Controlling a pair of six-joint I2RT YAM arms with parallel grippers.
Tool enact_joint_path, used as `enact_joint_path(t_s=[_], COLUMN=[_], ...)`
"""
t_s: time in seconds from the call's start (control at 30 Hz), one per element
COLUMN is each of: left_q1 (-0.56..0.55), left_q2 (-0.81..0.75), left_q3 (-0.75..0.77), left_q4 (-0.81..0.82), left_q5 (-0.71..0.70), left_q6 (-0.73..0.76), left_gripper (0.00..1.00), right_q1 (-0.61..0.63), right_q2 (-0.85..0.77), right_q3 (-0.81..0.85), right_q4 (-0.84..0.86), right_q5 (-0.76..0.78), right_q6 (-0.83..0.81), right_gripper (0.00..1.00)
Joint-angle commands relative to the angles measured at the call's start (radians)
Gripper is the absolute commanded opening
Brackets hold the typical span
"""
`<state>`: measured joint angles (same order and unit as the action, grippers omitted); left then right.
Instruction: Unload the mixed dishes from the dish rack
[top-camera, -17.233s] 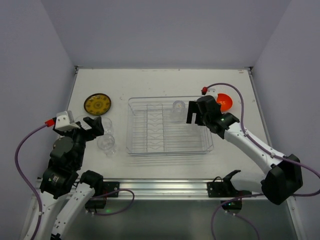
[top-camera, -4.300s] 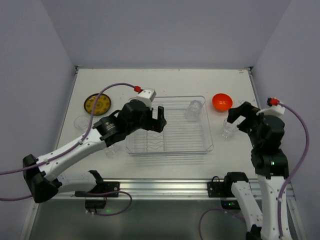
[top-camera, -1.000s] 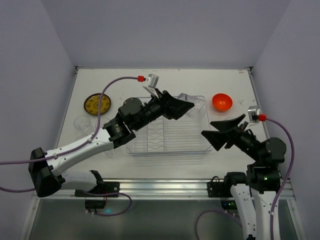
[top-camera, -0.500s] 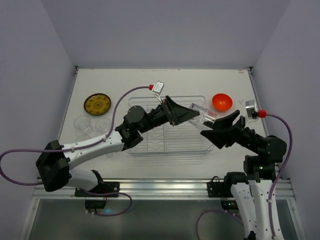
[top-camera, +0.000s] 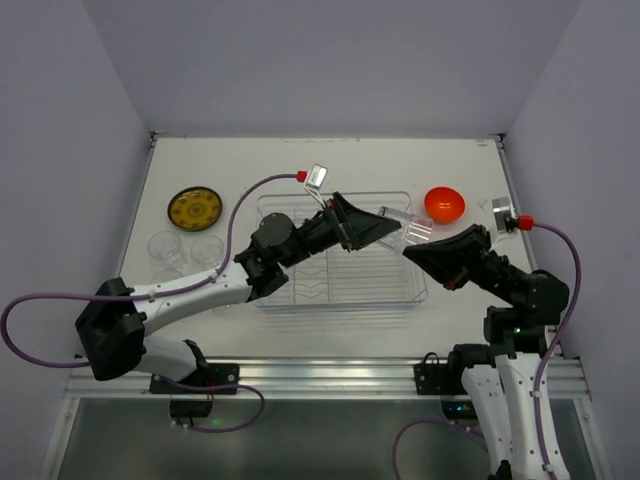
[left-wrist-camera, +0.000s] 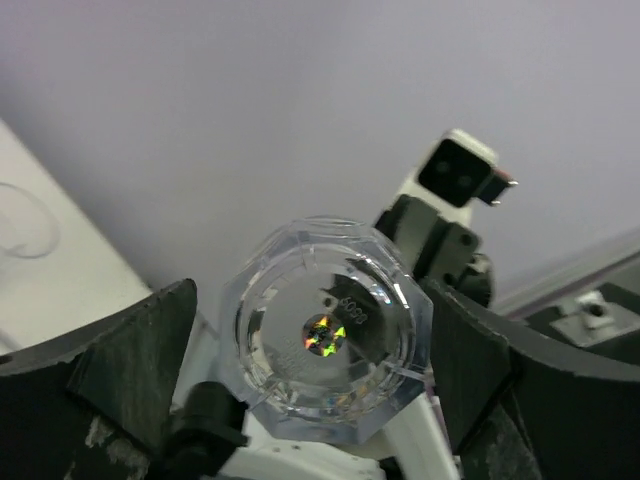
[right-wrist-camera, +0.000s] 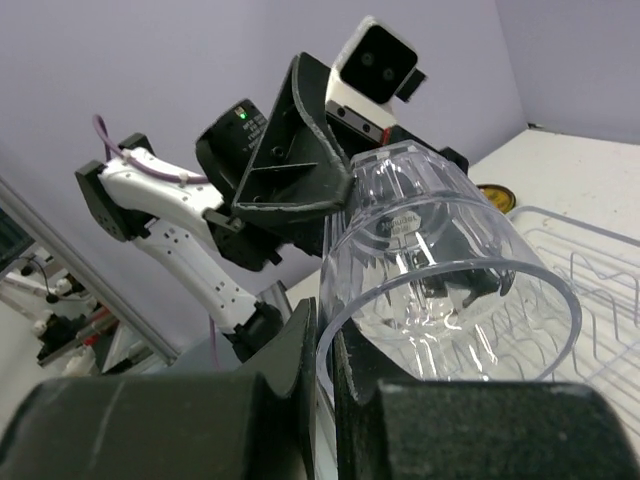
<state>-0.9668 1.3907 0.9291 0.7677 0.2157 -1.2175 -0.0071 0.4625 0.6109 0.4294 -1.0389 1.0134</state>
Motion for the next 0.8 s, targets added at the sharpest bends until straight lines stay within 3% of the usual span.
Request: enact_joint_path(t_s=[0.0, 0.03, 0.1, 0.13, 0.17, 0.27, 0.4, 0.43, 0.53, 0.63, 0.77], left_q1=[-0.006, -0.006, -0.004, 0.002, 0.008, 0.025, 0.023, 0.023, 0.023, 0.023, 0.023], left_q2=[-0.068, -0.074, -0.09, -0.099, -0.137, -0.247, -0.387, -0.41, -0.496, -0.619, -0.705], left_q3=[0.078, 0.114, 0.227, 0.244, 0.241, 0.188, 0.174, 0.18, 0.175, 0.1, 0.021], left_q4=[-0.218, -0.407, -0.626, -0.772, -0.832, -0.936, -1.065, -1.164, -1.348, -1.426, -1.525], left_q5=[-0.148, -0.308, -0.526, -0.714, -0.786, -0.953, -0.961, -0.938, -0.891, -0.814, -0.817], left_q6=[0.189, 0.334, 0.41, 0.442, 0.456, 0.503, 0.605, 0.619, 0.596, 0.619, 0.654], left_gripper=[1.0, 1.0, 1.0, 1.0, 1.0, 1.0, 1.0, 1.0, 1.0, 1.0, 1.0], right_q1=[-0.001, -0.001, -0.001, -0.001, -0.001, -0.001, -0.001, -0.001, -0.01, -0.075, -0.217], right_q2=[-0.008, -0.004, 0.013, 0.054, 0.082, 0.181, 0.326, 0.359, 0.471, 0.542, 0.685], right_q3=[0.035, 0.055, 0.142, 0.179, 0.238, 0.346, 0.486, 0.507, 0.57, 0.613, 0.688], right_q4=[-0.03, -0.093, -0.364, -0.471, -0.638, -0.853, -1.044, -1.072, -1.136, -1.14, -1.196], right_q5=[0.06, 0.078, 0.2, 0.255, 0.293, 0.452, 0.863, 1.008, 1.256, 1.375, 1.3], right_q6=[-0.089, -0.128, -0.232, -0.261, -0.289, -0.447, -0.544, -0.555, -0.539, -0.538, -0.561], right_gripper=[0.0, 0.0, 0.0, 0.0, 0.0, 0.0, 0.0, 0.0, 0.0, 0.0, 0.0])
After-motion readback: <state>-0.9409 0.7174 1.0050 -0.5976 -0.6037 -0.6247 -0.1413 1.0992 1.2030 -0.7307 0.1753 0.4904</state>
